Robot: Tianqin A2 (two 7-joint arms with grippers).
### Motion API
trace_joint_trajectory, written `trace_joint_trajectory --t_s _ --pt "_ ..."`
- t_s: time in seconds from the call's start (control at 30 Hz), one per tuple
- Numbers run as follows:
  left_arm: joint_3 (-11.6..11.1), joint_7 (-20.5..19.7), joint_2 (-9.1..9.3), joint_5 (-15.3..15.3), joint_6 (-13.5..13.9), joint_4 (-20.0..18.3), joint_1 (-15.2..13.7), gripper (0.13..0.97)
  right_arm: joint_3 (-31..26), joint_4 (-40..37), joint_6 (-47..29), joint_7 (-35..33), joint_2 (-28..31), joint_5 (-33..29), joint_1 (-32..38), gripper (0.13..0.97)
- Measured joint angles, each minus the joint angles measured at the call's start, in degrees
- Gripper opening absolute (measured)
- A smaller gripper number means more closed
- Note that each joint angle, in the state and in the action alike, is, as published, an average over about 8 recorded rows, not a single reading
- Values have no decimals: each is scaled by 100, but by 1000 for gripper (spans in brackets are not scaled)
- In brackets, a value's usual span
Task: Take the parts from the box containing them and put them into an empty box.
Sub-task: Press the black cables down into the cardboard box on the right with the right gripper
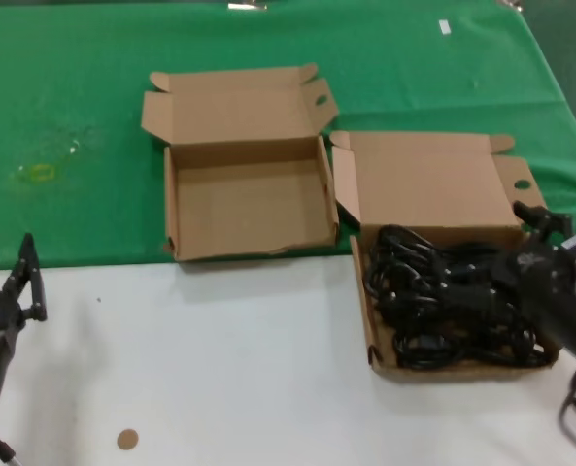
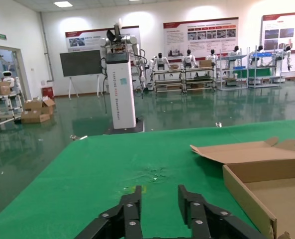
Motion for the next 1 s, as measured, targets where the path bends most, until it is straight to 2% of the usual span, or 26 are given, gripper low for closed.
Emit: trace_joint_trajectory --t_s 0.17,0.2,0.47,0.7,1.0 --pt "0 0 0 0 0 0 0 320 -384 -337 -397 123 626 -105 349 966" --pt "0 0 0 0 0 0 0 320 -439 -409 -508 148 710 -162 414 966" --pt "0 0 0 0 0 0 0 197 -597 -867 -1477 193 974 -750 780 966" --pt "0 0 0 0 0 0 0 158 -410 -900 -1987 197 1023 -1154 886 966" --pt "0 -4 0 1 0 0 0 145 157 -433 -1977 569 1335 -1373 627 966"
